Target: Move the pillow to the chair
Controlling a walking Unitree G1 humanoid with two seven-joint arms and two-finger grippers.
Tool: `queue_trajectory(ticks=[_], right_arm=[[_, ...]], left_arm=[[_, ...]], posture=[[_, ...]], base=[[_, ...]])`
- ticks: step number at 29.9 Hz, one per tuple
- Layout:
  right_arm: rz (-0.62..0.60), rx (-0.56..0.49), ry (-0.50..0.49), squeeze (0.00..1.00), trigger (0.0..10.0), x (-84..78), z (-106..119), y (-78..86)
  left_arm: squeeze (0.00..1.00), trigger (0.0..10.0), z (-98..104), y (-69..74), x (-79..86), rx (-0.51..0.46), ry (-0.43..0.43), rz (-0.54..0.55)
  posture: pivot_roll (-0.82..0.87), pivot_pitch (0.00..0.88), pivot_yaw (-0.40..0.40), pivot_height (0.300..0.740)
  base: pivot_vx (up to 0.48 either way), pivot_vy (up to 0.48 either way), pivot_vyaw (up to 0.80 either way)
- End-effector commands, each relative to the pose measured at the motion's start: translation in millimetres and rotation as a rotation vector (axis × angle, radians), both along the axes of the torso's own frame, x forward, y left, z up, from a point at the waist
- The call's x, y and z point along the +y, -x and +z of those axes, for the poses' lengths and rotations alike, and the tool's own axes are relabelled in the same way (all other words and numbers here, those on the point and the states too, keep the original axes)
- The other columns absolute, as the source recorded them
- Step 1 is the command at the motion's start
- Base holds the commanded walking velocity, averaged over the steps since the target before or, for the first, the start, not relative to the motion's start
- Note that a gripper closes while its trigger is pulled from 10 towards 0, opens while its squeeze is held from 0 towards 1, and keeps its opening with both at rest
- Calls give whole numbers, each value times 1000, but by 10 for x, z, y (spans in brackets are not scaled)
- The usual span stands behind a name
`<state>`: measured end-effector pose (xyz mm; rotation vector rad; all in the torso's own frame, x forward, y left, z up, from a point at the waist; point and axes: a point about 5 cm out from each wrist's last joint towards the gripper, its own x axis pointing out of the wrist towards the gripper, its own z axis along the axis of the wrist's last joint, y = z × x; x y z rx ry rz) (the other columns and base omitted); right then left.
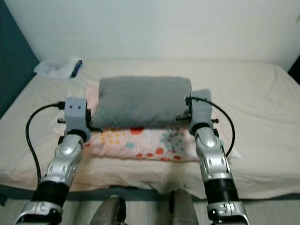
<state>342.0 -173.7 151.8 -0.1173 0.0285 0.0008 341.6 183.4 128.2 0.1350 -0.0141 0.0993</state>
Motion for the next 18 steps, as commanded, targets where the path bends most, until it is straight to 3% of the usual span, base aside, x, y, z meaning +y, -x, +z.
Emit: queue_trajectory(ticks=[1,4,5,6,10,14,18], right_arm=[[-7,-43,-29,0,10000,-53,80,-37],[3,-95,-58,67,10000,-87,176,-59],[9,-114,-75,733,10000,-99,210,-63],[9,-118,-85,1000,10000,-122,226,-74],[11,-109,-91,1000,10000,-171,217,-107],[7,-78,-131,1000,10000,-248,185,-175],[3,-47,-209,1000,10000,-322,169,-244]], left_arm=[[0,10000,73,-37,99,-31,41,18],[59,10000,142,-64,143,-62,114,23],[776,10000,168,-74,150,-71,148,6],[1000,10000,184,-90,163,-74,166,-2],[1000,10000,178,-128,194,-60,202,-20],[1000,10000,161,-184,217,-20,299,-29],[1000,10000,194,-249,226,11,300,-77]], posture=[[-12,109,13,606],[-16,110,14,606],[-17,111,13,606],[-17,111,12,606],[-18,111,12,606],[-15,112,12,606],[-14,112,14,606]], base=[[0,0,0],[0,0,0],[0,0,0],[0,0,0],[0,0,0],[0,0,0],[0,0,0]])
